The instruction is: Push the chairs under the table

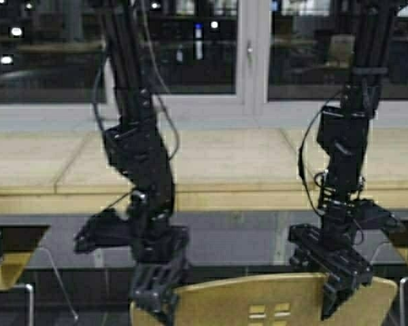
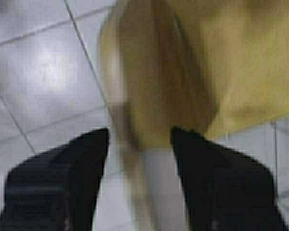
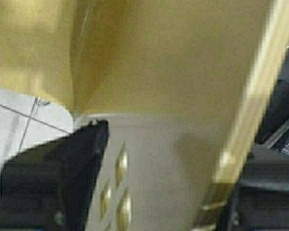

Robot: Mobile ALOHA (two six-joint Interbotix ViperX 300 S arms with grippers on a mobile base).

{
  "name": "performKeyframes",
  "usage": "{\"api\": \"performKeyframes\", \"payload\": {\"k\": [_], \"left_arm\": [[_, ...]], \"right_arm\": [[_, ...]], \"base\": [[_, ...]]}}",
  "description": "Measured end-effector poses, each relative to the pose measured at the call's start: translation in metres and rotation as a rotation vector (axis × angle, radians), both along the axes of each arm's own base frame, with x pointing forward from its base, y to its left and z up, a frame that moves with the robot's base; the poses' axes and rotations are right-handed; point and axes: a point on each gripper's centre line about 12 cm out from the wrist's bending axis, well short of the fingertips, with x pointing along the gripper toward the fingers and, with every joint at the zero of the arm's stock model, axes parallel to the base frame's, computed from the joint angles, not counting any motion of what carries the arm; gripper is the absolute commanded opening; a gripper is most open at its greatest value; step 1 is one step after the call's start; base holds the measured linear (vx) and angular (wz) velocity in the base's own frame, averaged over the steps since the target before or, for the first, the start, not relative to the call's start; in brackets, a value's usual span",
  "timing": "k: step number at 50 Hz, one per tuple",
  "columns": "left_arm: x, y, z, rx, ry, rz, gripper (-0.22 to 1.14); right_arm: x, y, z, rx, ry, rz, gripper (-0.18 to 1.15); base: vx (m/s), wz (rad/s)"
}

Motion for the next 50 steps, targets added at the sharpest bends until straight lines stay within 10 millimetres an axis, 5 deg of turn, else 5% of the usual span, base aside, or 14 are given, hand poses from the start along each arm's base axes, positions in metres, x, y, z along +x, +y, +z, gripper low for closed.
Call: {"api": "performKeyframes", "payload": {"k": [23,30,36,43,50], "left_arm": [[0.003,-0.013,-0.013,-0.025,0.013,-0.027,0.81],[0.007,-0.016,-0.018,-0.026,0.01,-0.031,0.71],[0.01,-0.019,-0.02,-0.03,0.001,-0.043,0.42],[0.017,-0.017,-0.02,-0.044,0.0,0.012,0.1],[0.025,-0.017,-0.02,-0.052,-0.01,0.029,0.01]], "right_arm": [[0.0,0.001,-0.005,-0.02,-0.02,0.068,0.87],[0.001,0.001,-0.005,-0.023,-0.025,0.089,0.83],[0.001,0.0,-0.005,-0.025,-0.027,0.096,0.65],[0.002,-0.003,-0.006,-0.025,-0.026,0.082,0.29],[0.004,-0.004,-0.006,-0.029,-0.038,0.077,0.02]], "base": [[0.01,0.0],[0.0,0.0],[0.0,0.0],[0.0,0.0],[0.0,0.04]]}}
